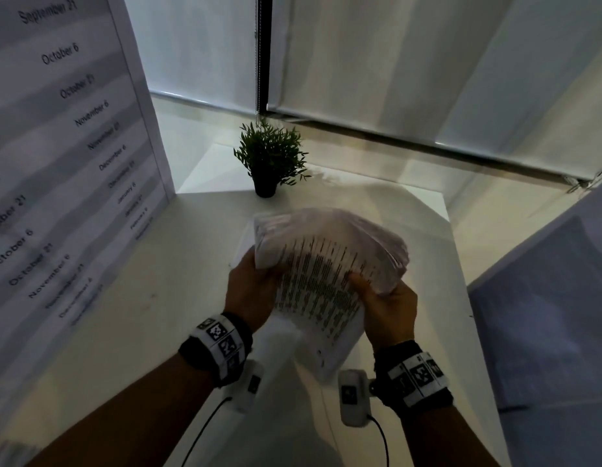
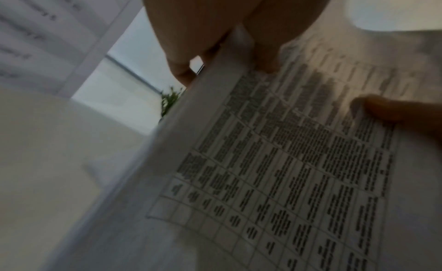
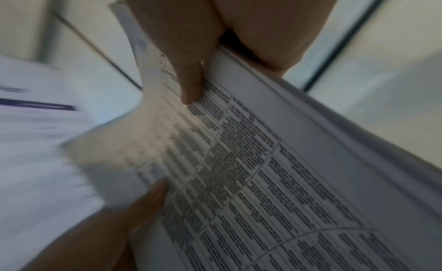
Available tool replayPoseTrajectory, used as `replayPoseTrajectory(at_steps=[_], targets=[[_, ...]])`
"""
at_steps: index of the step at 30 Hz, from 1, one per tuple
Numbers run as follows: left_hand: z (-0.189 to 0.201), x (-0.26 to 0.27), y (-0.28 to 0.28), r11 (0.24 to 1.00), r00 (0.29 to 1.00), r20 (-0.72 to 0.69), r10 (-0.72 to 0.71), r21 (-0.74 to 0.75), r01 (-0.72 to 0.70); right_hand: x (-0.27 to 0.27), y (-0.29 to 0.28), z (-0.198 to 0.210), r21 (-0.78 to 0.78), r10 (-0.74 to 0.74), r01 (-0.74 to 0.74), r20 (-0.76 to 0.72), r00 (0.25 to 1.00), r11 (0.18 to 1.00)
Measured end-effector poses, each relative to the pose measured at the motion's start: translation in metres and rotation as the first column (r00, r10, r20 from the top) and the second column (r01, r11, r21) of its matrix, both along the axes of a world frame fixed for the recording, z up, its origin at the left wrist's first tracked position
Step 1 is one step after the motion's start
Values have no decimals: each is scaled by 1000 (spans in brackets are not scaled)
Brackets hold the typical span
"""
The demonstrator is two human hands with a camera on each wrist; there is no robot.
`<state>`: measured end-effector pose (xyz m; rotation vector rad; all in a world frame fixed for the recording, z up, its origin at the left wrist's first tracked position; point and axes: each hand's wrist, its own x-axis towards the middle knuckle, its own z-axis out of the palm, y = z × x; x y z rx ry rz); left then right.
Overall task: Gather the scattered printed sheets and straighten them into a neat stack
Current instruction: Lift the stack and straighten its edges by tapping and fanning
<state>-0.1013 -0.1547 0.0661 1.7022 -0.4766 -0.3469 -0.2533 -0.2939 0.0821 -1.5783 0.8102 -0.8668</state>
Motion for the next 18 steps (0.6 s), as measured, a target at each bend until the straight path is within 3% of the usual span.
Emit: replayPoseTrajectory(at_steps=[3,7,12,16,18], targets=[[20,1,-10,990,970,199,142,-43,-136,8,5,29,-109,-15,28,121,993,994],[31,-5,-10,983,972,187,144,-142,-118,13,9,32,-207,-6,45,185,983,977],[-16,-5,6,996,999,-11,-37,-84,36,2,8,-6,-140,80,-89,-68,994,986],[-16,-9,4,984,992,2,-126,-125,125,-1,-3,-20,121,-6,0,50,999,993],[-11,-9,4,972,988,-20,-151,-187,144,-1,-5,-15,150,0,-8,57,998,989]])
